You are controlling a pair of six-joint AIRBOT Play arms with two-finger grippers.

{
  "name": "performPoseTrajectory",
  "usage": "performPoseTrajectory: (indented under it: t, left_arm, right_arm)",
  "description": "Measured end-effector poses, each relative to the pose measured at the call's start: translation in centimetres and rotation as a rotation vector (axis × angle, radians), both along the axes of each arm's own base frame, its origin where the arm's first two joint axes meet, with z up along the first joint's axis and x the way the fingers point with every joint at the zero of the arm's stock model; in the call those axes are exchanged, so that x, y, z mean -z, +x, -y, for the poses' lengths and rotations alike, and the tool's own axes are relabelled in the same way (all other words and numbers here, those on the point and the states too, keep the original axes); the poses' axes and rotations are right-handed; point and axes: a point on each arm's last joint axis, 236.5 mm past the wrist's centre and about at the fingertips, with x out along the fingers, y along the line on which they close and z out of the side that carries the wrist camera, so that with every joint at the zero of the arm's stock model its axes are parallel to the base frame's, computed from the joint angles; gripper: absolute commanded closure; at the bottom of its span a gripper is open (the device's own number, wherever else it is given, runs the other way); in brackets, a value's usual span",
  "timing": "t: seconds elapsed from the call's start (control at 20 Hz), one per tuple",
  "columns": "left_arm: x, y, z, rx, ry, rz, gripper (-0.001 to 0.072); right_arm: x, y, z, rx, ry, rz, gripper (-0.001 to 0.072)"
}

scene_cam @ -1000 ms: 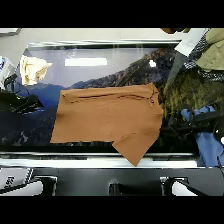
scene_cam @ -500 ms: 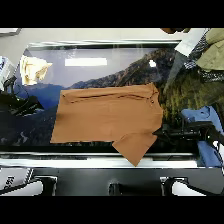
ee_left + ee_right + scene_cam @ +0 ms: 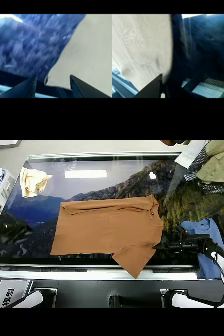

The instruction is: Fold the clothes and pants, and hang the long-sleeved shirts on hangers.

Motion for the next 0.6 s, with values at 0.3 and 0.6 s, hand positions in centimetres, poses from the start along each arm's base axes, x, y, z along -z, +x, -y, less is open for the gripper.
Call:
performPoseTrajectory:
  t: [0.3, 0.6]
  left_arm:
    - [4.8, -4.0, 2.6, -0.1, -0.221, 0.02, 0.0239]
    - [7.9, -6.1, 5.5, -0.072, -0.32, -0.028, 0.0238]
  right_arm:
    - [0.0, 0.0, 0.0, -0.007, 0.001, 0.007, 0.0684]
    - [0.0, 0.0, 0.0, -0.01, 0.0, 0.009, 0.0684]
